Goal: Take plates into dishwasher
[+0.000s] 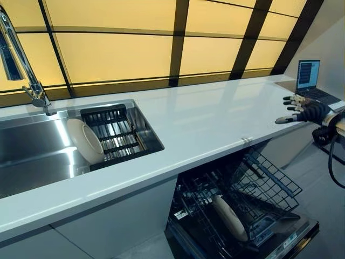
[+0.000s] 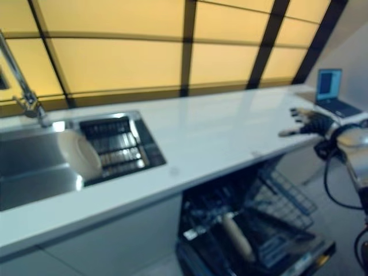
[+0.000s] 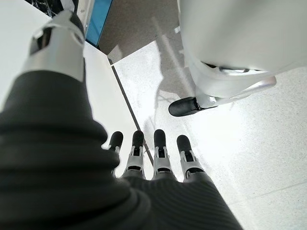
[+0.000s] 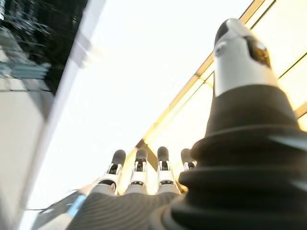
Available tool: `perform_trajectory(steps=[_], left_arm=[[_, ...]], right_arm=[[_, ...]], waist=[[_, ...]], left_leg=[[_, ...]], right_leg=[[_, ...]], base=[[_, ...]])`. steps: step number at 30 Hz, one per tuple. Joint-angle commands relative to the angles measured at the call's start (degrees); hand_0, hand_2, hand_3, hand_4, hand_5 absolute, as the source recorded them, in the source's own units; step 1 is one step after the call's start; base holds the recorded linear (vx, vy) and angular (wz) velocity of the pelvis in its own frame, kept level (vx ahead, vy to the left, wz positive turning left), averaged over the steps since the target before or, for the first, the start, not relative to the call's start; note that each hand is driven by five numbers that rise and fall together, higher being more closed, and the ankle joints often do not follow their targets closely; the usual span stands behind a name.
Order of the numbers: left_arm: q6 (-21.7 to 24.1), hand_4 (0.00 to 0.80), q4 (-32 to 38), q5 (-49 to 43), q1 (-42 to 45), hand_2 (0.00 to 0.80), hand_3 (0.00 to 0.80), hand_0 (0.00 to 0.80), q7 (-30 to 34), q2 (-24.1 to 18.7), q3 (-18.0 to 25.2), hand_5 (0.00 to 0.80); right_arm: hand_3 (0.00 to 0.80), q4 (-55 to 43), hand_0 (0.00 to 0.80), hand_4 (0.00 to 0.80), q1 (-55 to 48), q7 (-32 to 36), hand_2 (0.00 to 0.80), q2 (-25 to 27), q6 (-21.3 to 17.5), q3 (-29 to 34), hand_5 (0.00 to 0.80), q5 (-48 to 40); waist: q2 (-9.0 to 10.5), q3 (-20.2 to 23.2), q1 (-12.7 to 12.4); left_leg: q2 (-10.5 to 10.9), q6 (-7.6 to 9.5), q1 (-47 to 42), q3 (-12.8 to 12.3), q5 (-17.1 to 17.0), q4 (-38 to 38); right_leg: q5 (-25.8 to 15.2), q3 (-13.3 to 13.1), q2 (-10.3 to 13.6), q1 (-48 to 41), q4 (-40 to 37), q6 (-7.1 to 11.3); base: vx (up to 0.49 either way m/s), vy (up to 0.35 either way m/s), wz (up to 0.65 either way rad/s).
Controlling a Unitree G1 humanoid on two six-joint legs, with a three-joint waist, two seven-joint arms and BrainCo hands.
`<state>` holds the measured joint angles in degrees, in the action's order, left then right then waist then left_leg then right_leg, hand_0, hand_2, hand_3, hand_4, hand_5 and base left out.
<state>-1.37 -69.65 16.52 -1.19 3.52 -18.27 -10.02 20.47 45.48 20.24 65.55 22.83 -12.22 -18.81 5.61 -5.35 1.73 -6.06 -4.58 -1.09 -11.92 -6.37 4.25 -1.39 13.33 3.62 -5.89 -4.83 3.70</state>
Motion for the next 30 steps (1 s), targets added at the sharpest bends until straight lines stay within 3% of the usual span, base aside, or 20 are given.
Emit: perform_trajectory(steps=[1, 2, 3, 5, 10, 13, 18, 20, 25, 30], left_arm=[[1.91, 0.000, -1.73, -0.92, -1.31, 0.000, 0.000, 0.000, -1.10, -1.33, -1.67, 0.000], [2.41, 0.000, -1.97, -0.47, -1.32, 0.000, 0.000, 0.000, -0.79, -1.13, -2.08, 0.000], [2.49, 0.000, -2.02, -0.28, -1.33, 0.000, 0.000, 0.000, -0.84, -1.04, -2.08, 0.000], [1.69, 0.000, -1.63, 1.72, -1.68, 0.000, 0.000, 0.000, -1.06, -1.66, -1.80, 0.000], [0.25, 0.000, -1.97, -1.40, -2.91, 0.000, 0.000, 0.000, -0.16, -0.71, -2.23, 0.000], [0.28, 0.000, -2.02, -3.17, -3.60, 0.000, 0.000, 0.000, 0.10, -0.04, -3.39, 0.000], [0.00, 0.000, -1.11, -1.44, -3.74, 0.000, 0.000, 0.000, -0.51, -0.32, -5.47, 0.000], [-0.57, 0.000, -0.75, -0.87, -3.47, 0.000, 0.000, 0.000, -0.22, -0.84, -5.73, 0.000], [-0.83, 0.000, 0.31, -0.72, -2.11, 0.000, 0.000, 0.000, 1.01, -0.91, -7.06, 0.000], [-0.85, 0.000, 1.22, -0.01, -1.00, 0.000, 0.000, 0.000, 1.13, -1.44, -7.33, 0.000]], right_arm=[[0.000, -0.50, 0.000, 0.000, 6.62, -4.20, 0.000, -0.17, -2.18, -2.52, 0.000, -1.41], [0.000, 0.31, 0.000, 0.000, 8.76, -5.71, 0.000, -0.68, -2.38, -3.89, 0.000, -2.03], [0.000, 0.49, 0.000, 0.000, 9.20, -5.89, 0.000, -0.70, -2.43, -4.28, 0.000, -2.19], [0.000, 3.13, 0.000, 0.000, 15.19, -7.60, 0.000, -1.63, -3.01, -8.06, 0.000, -4.56], [0.000, 4.15, 0.000, 0.000, 22.41, -6.43, 0.000, 0.09, -4.04, -12.86, 0.000, -6.20], [0.000, 3.99, 0.000, 0.000, 22.44, -5.26, 0.000, -0.71, -6.95, -14.19, 0.000, -4.28], [0.000, 2.27, 0.000, 0.000, 22.75, -7.50, 0.000, -2.27, -14.46, -16.69, 0.000, 4.15], [0.000, 2.17, 0.000, 0.000, 26.78, -7.03, 0.000, -2.45, -17.48, -21.09, 0.000, 9.65], [0.000, 3.18, 0.000, 0.000, 34.44, -6.45, 0.000, -2.84, -19.40, -29.76, 0.000, 18.58], [0.000, 4.66, 0.000, 0.000, 41.64, -7.86, 0.000, -3.85, -24.88, -38.32, 0.000, 26.61]], waist=[[2.57, 0.92, -4.01], [2.73, 0.32, -5.43], [2.68, 0.25, -5.45], [3.14, 0.13, -6.66], [4.06, 0.75, -5.05], [2.94, 0.92, -4.33], [2.30, 1.70, -5.49], [2.49, 2.39, -6.50], [3.25, 2.94, -8.32], [4.24, 2.98, -9.99]], left_leg=[[3.19, 0.21, 4.11, 1.35, -1.70, 0.75], [3.47, 0.29, 4.64, 3.84, -1.94, 0.74], [3.47, 0.31, 4.61, 4.02, -1.92, 0.73], [2.90, 0.38, 3.33, 6.96, -0.99, -0.53], [-0.19, -0.55, 2.40, 3.16, 1.49, -5.95], [-0.28, -0.63, 0.39, 1.90, 0.65, -2.03], [1.30, -0.20, -0.73, 3.61, 1.07, 0.49], [2.15, 0.24, -0.99, 4.25, 1.73, 0.75], [3.24, 0.70, -0.52, 5.72, 2.28, 0.75], [3.90, 0.98, 0.02, 6.42, 2.19, 0.75]], right_leg=[[-1.59, -1.11, -3.75, 0.39, -0.09, -0.56], [-1.66, -1.67, -3.62, 0.36, -0.17, -0.74], [-1.64, -1.68, -3.61, 0.34, -0.17, -0.76], [-1.56, -1.81, -2.96, 0.32, -0.15, -1.24], [-2.42, 1.09, -0.56, 0.81, 0.43, -1.03], [-2.16, 2.12, -0.09, 0.84, 0.52, -0.47], [-2.44, 3.22, 0.82, 0.61, 0.03, 0.81], [-2.46, 4.13, 1.40, 0.28, -0.17, 1.29], [-2.31, 5.18, 1.82, -0.13, -0.17, 1.77], [-2.54, 6.62, 2.14, -0.23, -0.17, 2.16]], base=[[-0.103, -0.050, 0.15], [-0.091, -0.040, 0.18], [-0.098, -0.018, 0.17], [-0.095, 0.072, 0.11], [-0.053, 0.124, 0.07], [-0.023, 0.154, 0.46], [0.010, 0.080, 0.23], [0.070, 0.088, 0.16], [0.062, 0.054, 0.17], [0.053, 0.040, 0.15]])
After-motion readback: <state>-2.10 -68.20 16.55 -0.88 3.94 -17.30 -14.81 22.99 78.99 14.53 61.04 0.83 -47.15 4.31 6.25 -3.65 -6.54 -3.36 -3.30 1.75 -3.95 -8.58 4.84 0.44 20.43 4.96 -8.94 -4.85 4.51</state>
